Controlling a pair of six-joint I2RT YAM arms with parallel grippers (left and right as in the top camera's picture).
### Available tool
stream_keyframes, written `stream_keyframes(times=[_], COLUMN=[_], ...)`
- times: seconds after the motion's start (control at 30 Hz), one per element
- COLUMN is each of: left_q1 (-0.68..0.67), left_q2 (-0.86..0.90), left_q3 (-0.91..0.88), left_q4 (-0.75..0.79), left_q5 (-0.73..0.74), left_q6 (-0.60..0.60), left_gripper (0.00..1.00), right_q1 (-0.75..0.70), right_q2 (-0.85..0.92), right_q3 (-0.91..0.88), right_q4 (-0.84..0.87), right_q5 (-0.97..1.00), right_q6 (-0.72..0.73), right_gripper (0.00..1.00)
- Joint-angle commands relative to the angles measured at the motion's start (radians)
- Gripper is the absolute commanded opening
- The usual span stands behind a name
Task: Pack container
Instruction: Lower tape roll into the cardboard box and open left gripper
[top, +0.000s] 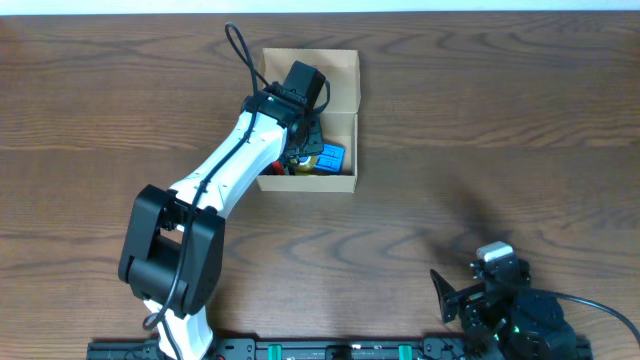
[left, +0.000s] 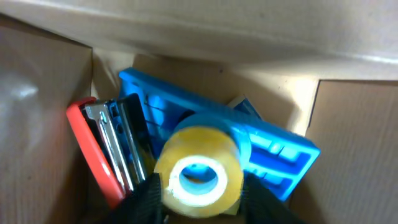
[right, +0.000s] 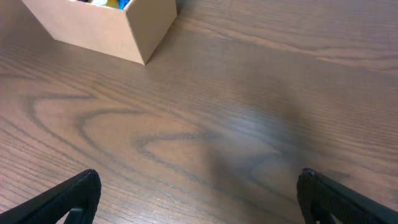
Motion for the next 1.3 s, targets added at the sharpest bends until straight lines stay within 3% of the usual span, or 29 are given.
stream_keyframes(times=[0.0,0.17,0.53,0.6,0.63,1.07,1.27], left_q1=[0.000,0.001,0.002,0.002,0.002,0.002,0.002], left_q2=[-0.003,-0.056,-0.276,-0.309,-0.328,-0.346,-0.356], left_q3=[0.018,0.024,0.024,0.024,0.024,0.023,0.023], left_q4=[0.000,0.005,-0.095,-0.131,-0.158,-0.237,-0.261], left_q5=[-0.003,0.003,-0.067,-0.091,-0.090,-0.079,0.018], left_q6=[0.002,0.002,0.003,0.003,0.003,0.002,0.002], left_gripper=[0.49,0.52,0.69,0.75,0.95,0.95,0.95], right_q1=[-0.005,-0.005,-0.005,-0.005,-0.005,-0.005,-0.005], right_q2=[-0.005,-0.005,-0.005,-0.005,-0.005,-0.005,-0.005], right_q3=[-0.002,-0.002,-0.002,-0.002,-0.002,-0.002,-0.002], right_q4=[-0.002,-0.002,-0.002,-0.002,-0.002,-0.002,0.062], right_q5=[0.003,0.003,0.003,0.003,0.003,0.003,-0.004], right_q6=[0.015,0.015,0.015,0.015,0.015,0.015,0.016], right_gripper=[0.99,0.99,0.99,0.99,0.99,0.99,0.99])
